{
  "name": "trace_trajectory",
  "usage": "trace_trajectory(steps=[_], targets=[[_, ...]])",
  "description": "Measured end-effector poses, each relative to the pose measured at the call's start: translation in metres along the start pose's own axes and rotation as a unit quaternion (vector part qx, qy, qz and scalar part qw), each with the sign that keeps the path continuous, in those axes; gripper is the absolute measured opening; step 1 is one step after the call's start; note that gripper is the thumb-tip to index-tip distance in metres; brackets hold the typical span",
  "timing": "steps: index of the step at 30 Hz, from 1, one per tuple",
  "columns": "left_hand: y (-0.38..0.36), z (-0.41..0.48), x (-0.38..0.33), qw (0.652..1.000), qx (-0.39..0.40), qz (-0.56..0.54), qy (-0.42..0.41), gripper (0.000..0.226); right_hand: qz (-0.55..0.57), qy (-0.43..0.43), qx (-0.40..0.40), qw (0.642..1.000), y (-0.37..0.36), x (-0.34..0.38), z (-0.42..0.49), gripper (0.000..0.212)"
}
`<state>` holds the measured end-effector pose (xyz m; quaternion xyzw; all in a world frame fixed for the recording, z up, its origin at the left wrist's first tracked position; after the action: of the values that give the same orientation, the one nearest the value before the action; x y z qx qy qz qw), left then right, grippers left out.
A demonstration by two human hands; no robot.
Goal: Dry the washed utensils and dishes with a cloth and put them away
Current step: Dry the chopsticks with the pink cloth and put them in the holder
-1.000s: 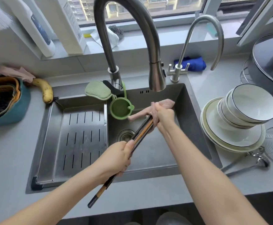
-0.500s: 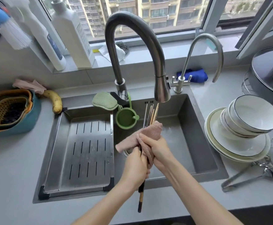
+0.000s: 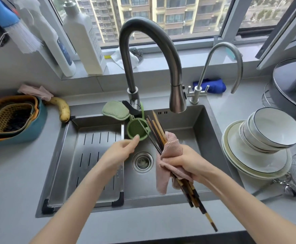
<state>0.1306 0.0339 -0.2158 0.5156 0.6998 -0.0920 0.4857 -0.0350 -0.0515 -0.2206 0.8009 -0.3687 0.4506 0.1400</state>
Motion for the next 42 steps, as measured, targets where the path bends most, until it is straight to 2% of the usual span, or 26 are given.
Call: trace_trajectory(steps=[1, 3, 5, 8, 12, 14, 18, 20, 24, 26, 28, 29, 32, 35, 38, 40, 42], targets=[[-0.014, 0.007, -0.006, 0.996, 0.032, -0.080, 0.004, 0.061, -0.028, -0.004, 0.027, 0.999, -0.005, 0.001, -0.005, 0.013], [-0.041, 0.013, -0.017, 0.973, 0.065, -0.218, 0.033, 0.038, -0.072, -0.009, 0.061, 0.996, -0.011, 0.003, -0.012, 0.014], [-0.059, 0.016, -0.018, 0.949, 0.076, -0.301, 0.047, 0.015, -0.097, -0.006, 0.066, 0.993, -0.011, 0.005, -0.014, 0.014], [-0.072, 0.020, -0.008, 0.950, 0.066, -0.301, 0.039, 0.015, -0.111, -0.015, 0.072, 0.991, -0.008, 0.004, -0.013, 0.012], [-0.069, 0.023, -0.007, 0.968, -0.023, -0.251, -0.004, 0.022, -0.096, -0.037, 0.070, 0.992, -0.007, -0.007, -0.008, 0.010], [-0.066, 0.022, -0.006, 0.970, -0.058, -0.236, -0.005, 0.033, -0.090, -0.050, 0.074, 0.992, -0.008, -0.011, -0.007, 0.012], [-0.054, 0.026, 0.000, 0.962, -0.115, -0.246, 0.017, 0.039, -0.073, -0.077, 0.098, 0.989, -0.008, -0.020, -0.014, 0.016], [-0.049, 0.031, 0.003, 0.948, -0.126, -0.292, 0.037, 0.037, -0.077, -0.086, 0.108, 0.987, -0.006, -0.025, -0.019, 0.023], [-0.049, 0.033, 0.004, 0.914, -0.114, -0.382, 0.076, 0.036, -0.066, -0.088, 0.120, 0.987, -0.006, -0.024, -0.023, 0.022], [-0.056, 0.032, 0.003, 0.870, -0.087, -0.473, 0.107, 0.035, -0.050, -0.090, 0.119, 0.988, -0.008, -0.023, -0.022, 0.025], [-0.069, 0.028, -0.003, 0.818, -0.031, -0.557, 0.144, 0.033, -0.035, -0.088, 0.116, 0.989, -0.011, -0.020, -0.020, 0.027], [-0.076, 0.025, -0.006, 0.802, -0.005, -0.577, 0.157, 0.033, -0.022, -0.085, 0.114, 0.990, -0.013, -0.018, -0.019, 0.026], [-0.087, 0.024, -0.010, 0.775, 0.019, -0.607, 0.174, 0.040, 0.002, -0.079, 0.114, 0.990, -0.015, -0.013, -0.016, 0.020], [-0.066, 0.036, -0.009, 0.775, -0.036, -0.611, 0.158, 0.044, -0.026, -0.090, 0.116, 0.989, -0.009, -0.014, -0.015, 0.014], [-0.023, 0.053, -0.001, 0.763, -0.103, -0.621, 0.147, 0.045, -0.050, -0.109, 0.076, 0.990, 0.013, -0.021, -0.017, 0.011], [0.004, 0.060, 0.008, 0.760, -0.147, -0.617, 0.145, 0.045, -0.032, -0.108, -0.001, 0.994, 0.035, -0.023, -0.014, 0.008], [0.017, 0.057, 0.013, 0.790, -0.168, -0.574, 0.137, 0.043, 0.040, -0.106, -0.100, 0.988, 0.058, -0.025, -0.006, 0.009]])
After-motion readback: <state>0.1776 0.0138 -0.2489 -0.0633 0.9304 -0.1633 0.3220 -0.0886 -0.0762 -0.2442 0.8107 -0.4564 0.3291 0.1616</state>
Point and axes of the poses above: each hand's wrist, its own z-axis towards the middle knuckle, its own y-axis out of the back of the hand, x = y × z, the point moved 8 cm from there along z, towards the middle knuckle, and after that the axes turned 10 degrees about -x, right-handed, at the moved point
